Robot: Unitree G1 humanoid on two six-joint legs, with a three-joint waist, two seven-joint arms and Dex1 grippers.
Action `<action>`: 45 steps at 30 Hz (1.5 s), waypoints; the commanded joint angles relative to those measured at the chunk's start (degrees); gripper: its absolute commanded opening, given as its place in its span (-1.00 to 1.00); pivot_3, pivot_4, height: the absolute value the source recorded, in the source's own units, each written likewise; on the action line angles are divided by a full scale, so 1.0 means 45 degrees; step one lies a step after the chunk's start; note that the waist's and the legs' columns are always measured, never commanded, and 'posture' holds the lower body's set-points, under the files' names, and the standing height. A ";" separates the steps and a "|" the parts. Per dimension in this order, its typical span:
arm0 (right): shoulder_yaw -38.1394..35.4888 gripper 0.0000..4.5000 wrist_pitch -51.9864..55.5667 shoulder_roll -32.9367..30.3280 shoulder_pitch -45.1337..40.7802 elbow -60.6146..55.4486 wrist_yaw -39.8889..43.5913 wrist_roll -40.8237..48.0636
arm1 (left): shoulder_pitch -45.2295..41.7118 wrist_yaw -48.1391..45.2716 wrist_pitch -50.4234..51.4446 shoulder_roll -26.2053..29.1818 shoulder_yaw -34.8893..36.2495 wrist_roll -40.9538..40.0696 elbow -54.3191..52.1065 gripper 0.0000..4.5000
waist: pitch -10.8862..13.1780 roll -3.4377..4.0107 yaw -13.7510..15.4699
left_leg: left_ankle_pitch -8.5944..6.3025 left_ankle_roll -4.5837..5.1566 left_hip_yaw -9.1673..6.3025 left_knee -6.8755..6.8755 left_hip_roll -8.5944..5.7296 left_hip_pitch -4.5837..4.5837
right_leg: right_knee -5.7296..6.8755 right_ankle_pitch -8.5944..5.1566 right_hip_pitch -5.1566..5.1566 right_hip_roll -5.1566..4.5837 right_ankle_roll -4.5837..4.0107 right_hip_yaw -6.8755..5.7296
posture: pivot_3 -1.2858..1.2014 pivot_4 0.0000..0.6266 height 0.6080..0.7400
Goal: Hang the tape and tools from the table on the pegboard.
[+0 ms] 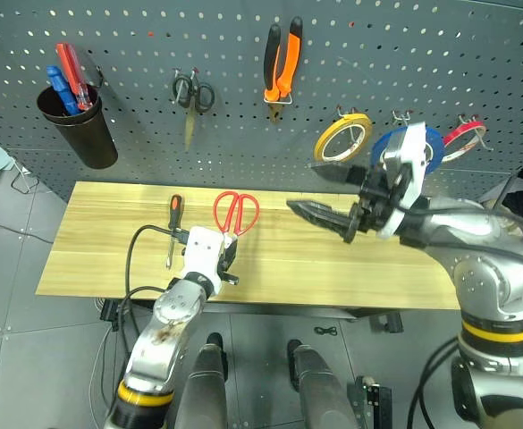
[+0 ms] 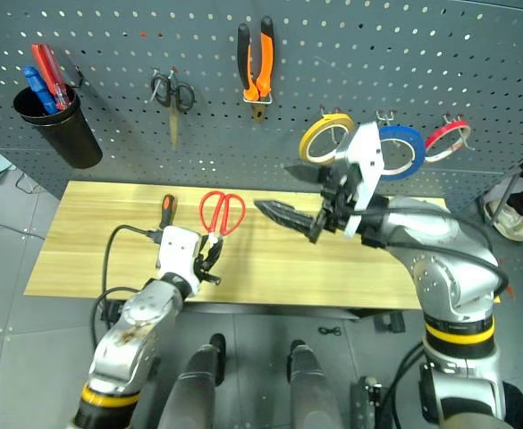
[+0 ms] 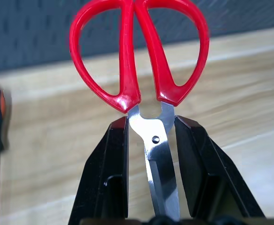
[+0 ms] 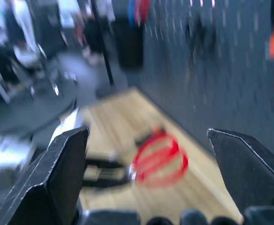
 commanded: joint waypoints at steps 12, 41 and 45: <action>-0.0058 1.00 0.0028 0.0705 -0.4007 0.1133 -0.1240 0.1302 | -0.3061 0.0521 -0.1213 0.0797 0.1755 0.1025 -0.2568 -0.59 | -0.0028 -0.0021 0.0302 | 0.0002 0.0009 -0.0015 0.0002 0.0000 -0.0043 | -0.0021 0.0027 -0.0002 -0.0001 -0.0015 -0.0034 | 0.14 -0.11 1.00; 0.0339 1.00 0.0277 -0.0124 -0.2679 0.0615 -0.0993 0.0880 | -0.3304 0.0331 -0.0709 0.0117 0.1542 0.1178 0.0619 0.94 | -0.0082 -0.0038 0.0291 | 0.0006 0.0014 -0.0038 0.0028 0.0001 -0.0048 | 0.0020 0.0069 -0.0002 0.0001 -0.0077 -0.0056 | 0.10 -0.08 1.00; 0.0963 1.00 0.0398 -0.0301 -0.1495 -0.0029 -0.0948 0.0597 | -0.2276 0.0116 -0.0978 0.0532 0.2051 0.1163 0.1140 0.99 | -0.0082 -0.0037 0.0279 | 0.0006 0.0014 -0.0041 0.0028 0.0003 -0.0042 | 0.0043 0.0069 -0.0005 0.0004 -0.0078 -0.0055 | 0.10 -0.02 1.00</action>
